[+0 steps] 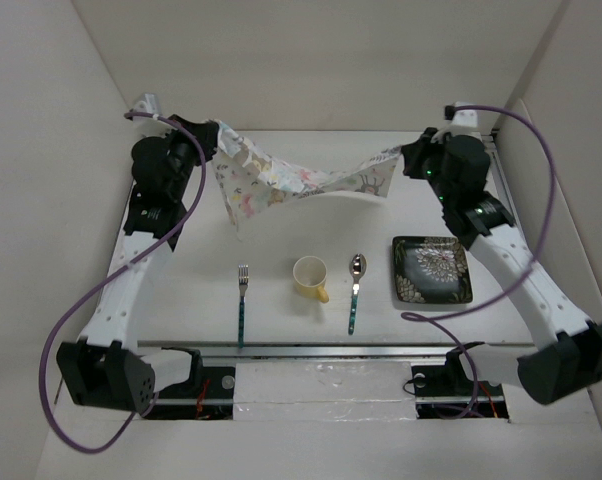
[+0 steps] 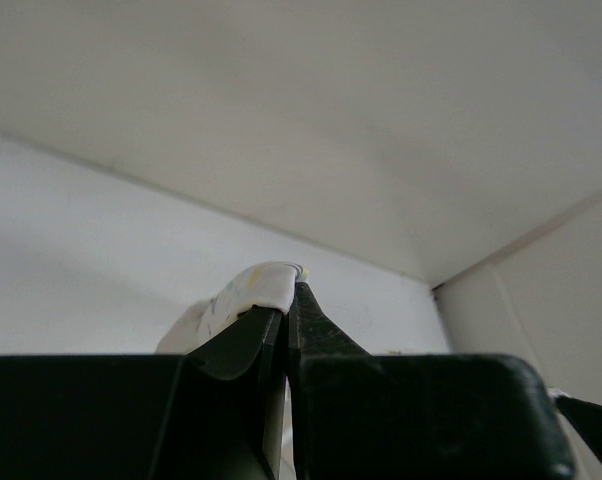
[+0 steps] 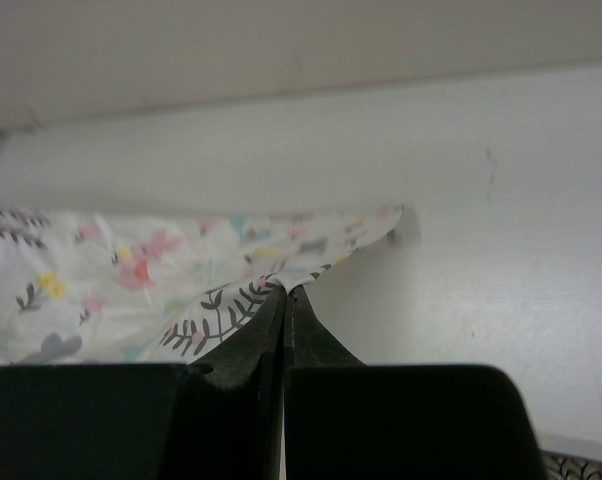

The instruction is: Set the dinner table for one person

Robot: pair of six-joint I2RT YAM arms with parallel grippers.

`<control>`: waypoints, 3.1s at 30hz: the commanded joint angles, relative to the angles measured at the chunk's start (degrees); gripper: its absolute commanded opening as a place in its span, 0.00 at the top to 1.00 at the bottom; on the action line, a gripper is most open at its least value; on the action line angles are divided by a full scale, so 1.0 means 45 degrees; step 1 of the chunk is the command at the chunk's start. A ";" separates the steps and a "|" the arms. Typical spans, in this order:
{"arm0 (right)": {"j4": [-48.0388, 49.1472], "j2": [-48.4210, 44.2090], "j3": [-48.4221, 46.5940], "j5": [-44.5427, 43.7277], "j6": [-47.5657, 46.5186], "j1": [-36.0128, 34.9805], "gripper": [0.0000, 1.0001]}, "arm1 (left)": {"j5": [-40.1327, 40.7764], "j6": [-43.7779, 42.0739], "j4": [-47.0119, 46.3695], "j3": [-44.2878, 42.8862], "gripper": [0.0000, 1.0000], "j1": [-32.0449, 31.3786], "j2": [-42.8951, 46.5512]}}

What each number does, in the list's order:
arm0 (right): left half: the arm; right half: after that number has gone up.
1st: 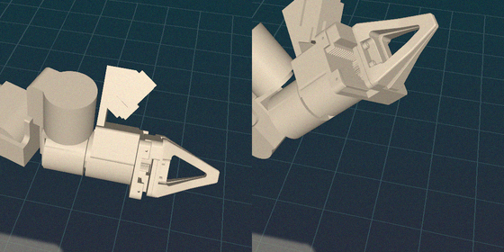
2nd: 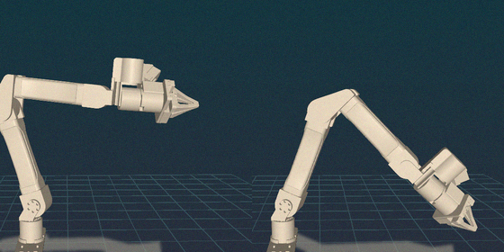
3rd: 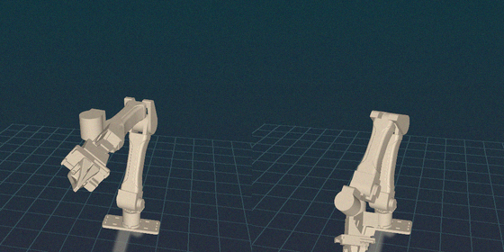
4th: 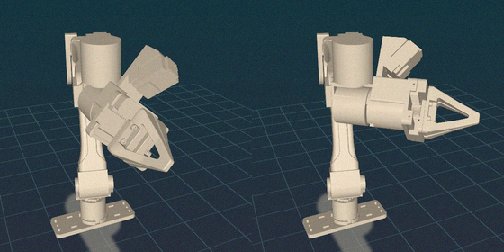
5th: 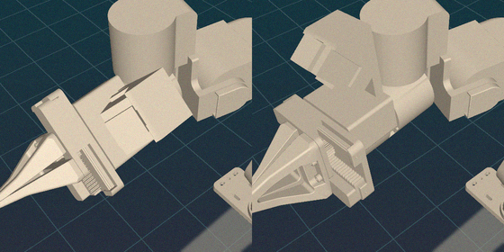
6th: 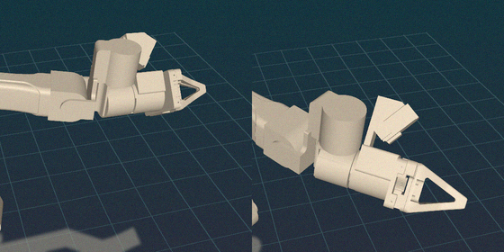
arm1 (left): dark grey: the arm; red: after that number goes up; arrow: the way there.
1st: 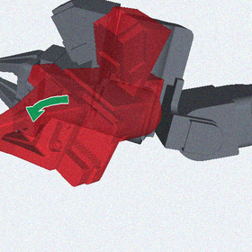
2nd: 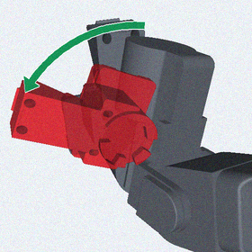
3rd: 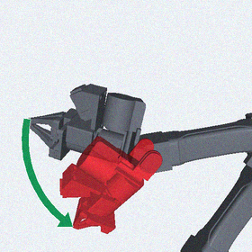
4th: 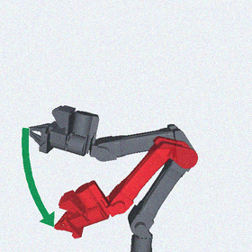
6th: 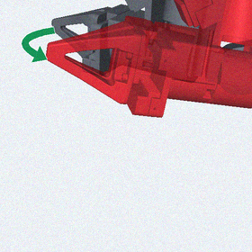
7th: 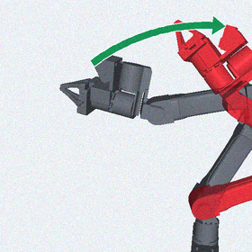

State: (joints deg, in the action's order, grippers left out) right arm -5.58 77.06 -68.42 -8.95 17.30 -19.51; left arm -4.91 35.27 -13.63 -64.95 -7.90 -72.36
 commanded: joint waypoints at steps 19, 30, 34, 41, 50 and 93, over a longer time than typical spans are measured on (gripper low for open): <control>-0.1066 -0.1796 -0.2235 0.1869 -0.0818 0.2185 1.00 | -0.0569 0.1304 -0.1054 -0.0017 1.00 0.0564 0.1109; -0.2135 0.4144 -0.9380 0.3396 -0.0739 0.2967 1.00 | -0.2092 0.1205 0.0803 -0.7556 1.00 0.0936 -0.5326; -0.2450 0.4224 -0.9760 0.3903 -0.0778 0.3261 1.00 | -0.2777 0.1675 -0.0038 -0.7013 1.00 0.1463 -0.4917; 0.0803 0.2878 -0.3112 0.5231 0.0158 0.3885 1.00 | -0.3811 0.3177 -0.3858 -0.0580 1.00 0.2360 -0.3804; 0.2550 0.4027 0.1083 0.5660 0.0491 0.4296 1.00 | -0.3656 0.3511 -0.4923 0.3122 1.00 0.2478 -0.4955; 0.2783 -0.1317 0.5822 0.2752 0.1544 0.3710 1.00 | 0.0350 -0.0161 0.2989 -0.3084 0.47 0.1404 -0.8546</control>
State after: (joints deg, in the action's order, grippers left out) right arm 1.19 79.68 -46.46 5.76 20.99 -2.39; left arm -0.78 38.09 -4.56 -74.28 -1.39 -108.25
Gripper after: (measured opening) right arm 0.009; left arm 0.534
